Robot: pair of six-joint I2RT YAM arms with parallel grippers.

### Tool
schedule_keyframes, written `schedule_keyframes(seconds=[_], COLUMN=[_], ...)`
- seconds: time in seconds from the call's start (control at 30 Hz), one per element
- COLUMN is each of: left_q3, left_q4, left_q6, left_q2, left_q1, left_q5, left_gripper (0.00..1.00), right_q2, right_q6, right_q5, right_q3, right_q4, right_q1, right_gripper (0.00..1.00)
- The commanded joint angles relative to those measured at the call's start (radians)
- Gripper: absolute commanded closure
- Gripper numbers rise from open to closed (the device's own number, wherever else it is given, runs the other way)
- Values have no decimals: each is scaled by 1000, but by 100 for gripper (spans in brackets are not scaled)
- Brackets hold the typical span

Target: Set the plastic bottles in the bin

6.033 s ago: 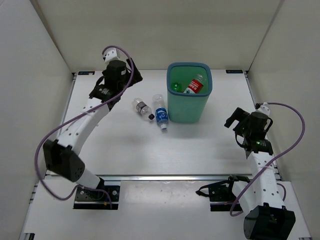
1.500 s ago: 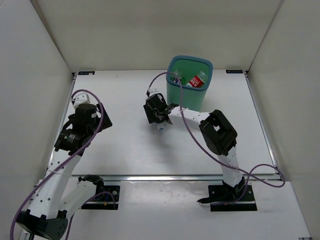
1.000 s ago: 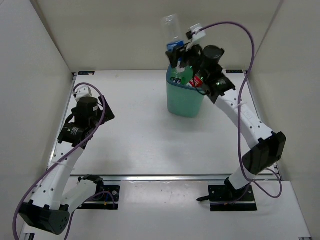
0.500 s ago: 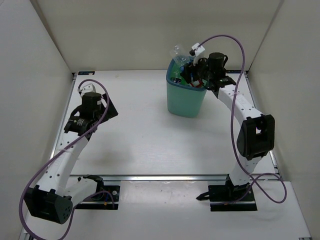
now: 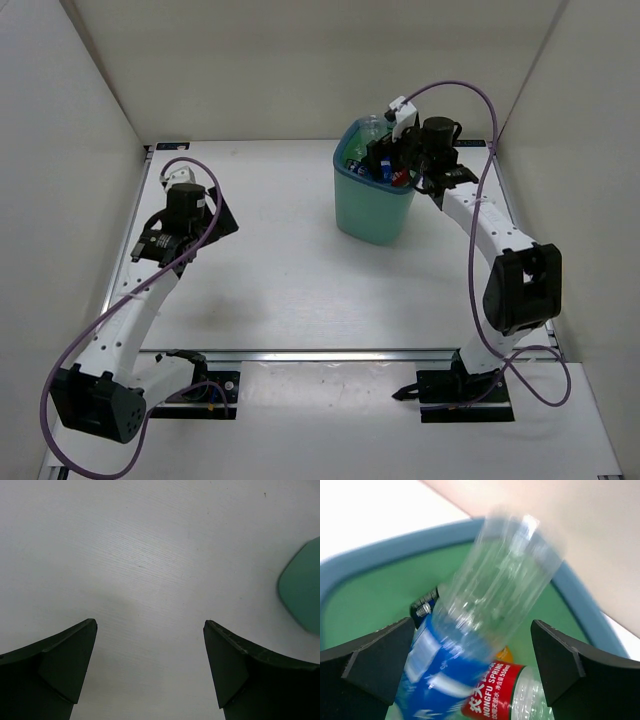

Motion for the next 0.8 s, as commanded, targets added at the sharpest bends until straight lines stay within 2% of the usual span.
schedule_keyframes(seconds=[0.0, 0.17, 0.23, 0.27, 0.3, 0.37, 0.4, 0.47, 0.53, 0.6, 0.67, 0.77], left_q3=[37, 36, 30, 39, 38, 35, 28, 24, 15, 19, 36, 39], left_q4=[9, 9, 1, -4, -10, -25, -27, -31, -36, -39, -57, -62], left_q6=[9, 1, 0, -8, -14, -20, -17, -14, -19, -16, -14, -10], left_q2=[3, 9, 9, 9, 15, 17, 26, 19, 11, 9, 23, 34], left_q1=[-6, -3, -1, 8, 11, 14, 15, 17, 17, 23, 29, 35], left_q5=[14, 38, 46, 52, 51, 46, 49, 49, 54, 31, -5, -32], left_gripper=[2, 2, 1, 1, 2, 1, 1, 2, 2, 1, 1, 1], right_q2=[-109, -217, -261, -283, -298, -356, -367, -370, -376, -421, -487, -530], right_q6=[63, 160, 244, 352, 434, 512, 569, 588, 571, 538, 537, 551], right_q5=[100, 269, 394, 448, 436, 285, 277, 249, 240, 321, 504, 447], right_q3=[73, 71, 52, 51, 48, -56, -86, -167, -227, -300, -380, -402], right_q4=[28, -33, -119, -217, -322, -416, -508, -628, -739, -742, -732, -689], right_q1=[24, 38, -7, -30, -92, -279, -324, -485, -583, -598, -532, -536], right_gripper=[0, 1, 0, 1, 1, 1, 1, 0, 1, 0, 1, 1])
